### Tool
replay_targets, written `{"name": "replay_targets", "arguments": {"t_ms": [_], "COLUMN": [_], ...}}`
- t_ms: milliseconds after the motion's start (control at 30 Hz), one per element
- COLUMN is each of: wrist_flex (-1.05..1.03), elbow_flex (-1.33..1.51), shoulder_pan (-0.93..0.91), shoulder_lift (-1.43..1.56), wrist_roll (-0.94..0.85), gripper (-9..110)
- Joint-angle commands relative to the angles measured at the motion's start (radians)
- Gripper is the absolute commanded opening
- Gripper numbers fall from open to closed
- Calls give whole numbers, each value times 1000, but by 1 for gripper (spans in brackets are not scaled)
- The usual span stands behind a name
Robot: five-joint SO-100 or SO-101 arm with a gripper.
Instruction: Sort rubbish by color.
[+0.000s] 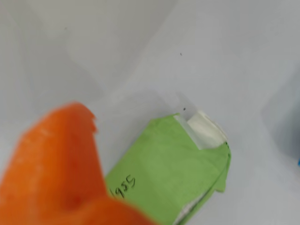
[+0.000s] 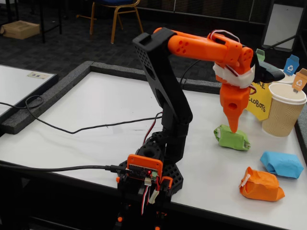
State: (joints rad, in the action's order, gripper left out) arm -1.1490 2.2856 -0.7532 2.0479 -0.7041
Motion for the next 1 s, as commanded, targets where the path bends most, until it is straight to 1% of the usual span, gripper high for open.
{"name": "replay_targets", "arguments": {"t_ms": [0,400,433,567,767,967], "wrist_flex": [29,0,-12,-41,-40,-147], "elbow_flex": [-41,-167,-179,-212,-242,-354], "shoulder_pan": [21,21,21,21,21,21], "shoulder_lift": [0,-198,-210,-249,-273,-268], "wrist_roll": [-18,-21,-43,-81,-84,-84], "gripper": [28,32,32,31,31,30]}}
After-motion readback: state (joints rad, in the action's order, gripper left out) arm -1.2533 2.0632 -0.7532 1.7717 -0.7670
